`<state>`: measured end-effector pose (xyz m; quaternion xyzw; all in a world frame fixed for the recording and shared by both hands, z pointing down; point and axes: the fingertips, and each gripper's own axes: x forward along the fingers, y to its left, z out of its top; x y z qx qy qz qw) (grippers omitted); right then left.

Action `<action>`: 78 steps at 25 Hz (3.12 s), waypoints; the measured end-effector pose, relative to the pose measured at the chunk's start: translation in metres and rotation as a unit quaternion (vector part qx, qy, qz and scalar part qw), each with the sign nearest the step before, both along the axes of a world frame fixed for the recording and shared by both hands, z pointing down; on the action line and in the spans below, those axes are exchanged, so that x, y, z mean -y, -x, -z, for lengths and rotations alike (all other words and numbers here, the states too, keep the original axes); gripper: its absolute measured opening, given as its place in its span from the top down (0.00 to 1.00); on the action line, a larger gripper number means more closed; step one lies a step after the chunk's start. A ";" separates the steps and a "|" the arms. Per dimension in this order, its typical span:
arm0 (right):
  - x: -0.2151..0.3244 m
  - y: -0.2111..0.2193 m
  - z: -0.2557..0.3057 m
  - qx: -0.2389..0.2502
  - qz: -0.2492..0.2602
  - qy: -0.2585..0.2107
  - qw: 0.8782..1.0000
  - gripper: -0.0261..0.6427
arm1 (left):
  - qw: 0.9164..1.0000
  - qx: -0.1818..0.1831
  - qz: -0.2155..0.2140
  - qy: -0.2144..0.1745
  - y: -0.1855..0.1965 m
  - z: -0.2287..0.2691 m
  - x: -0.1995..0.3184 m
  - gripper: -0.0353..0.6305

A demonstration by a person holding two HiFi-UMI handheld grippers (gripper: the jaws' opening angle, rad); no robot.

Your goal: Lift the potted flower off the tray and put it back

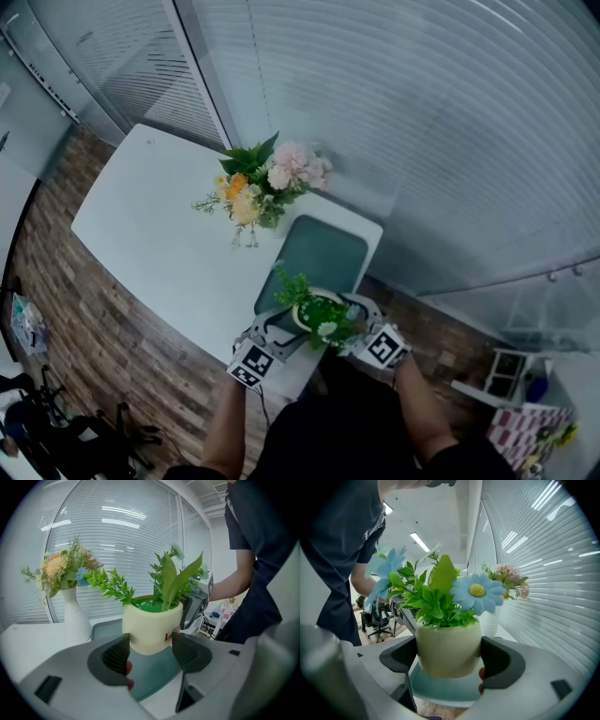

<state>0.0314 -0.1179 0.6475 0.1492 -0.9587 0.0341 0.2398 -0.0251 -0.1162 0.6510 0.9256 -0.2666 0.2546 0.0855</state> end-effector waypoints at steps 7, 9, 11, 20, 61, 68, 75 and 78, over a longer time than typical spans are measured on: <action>0.013 0.002 -0.026 -0.017 0.002 0.016 1.000 0.37 | 1.000 0.003 0.006 0.027 0.003 -0.029 0.012 0.53; 0.017 0.004 -0.032 -0.015 0.003 0.009 1.000 0.37 | 0.999 0.007 0.009 0.035 0.003 -0.038 0.015 0.53; 0.020 0.004 -0.039 -0.011 0.002 0.016 1.000 0.37 | 0.999 0.013 0.011 0.042 0.004 -0.045 0.018 0.53; 0.029 0.001 -0.061 -0.021 -0.003 0.032 0.999 0.37 | 0.998 0.018 0.011 0.059 0.001 -0.066 0.027 0.53; 0.049 0.001 -0.106 -0.039 -0.013 0.064 0.997 0.37 | 0.993 0.055 0.034 0.104 0.004 -0.106 0.044 0.55; 0.051 0.003 -0.105 -0.033 -0.019 0.071 0.997 0.37 | 0.991 0.056 0.051 0.113 0.005 -0.108 0.043 0.55; 0.050 0.002 -0.103 -0.025 -0.026 0.061 0.997 0.37 | 0.989 0.092 0.052 0.103 0.007 -0.119 0.029 0.55; 0.050 -0.003 -0.099 -0.023 -0.038 0.049 0.998 0.37 | 0.991 0.067 0.065 0.098 0.008 -0.108 0.026 0.55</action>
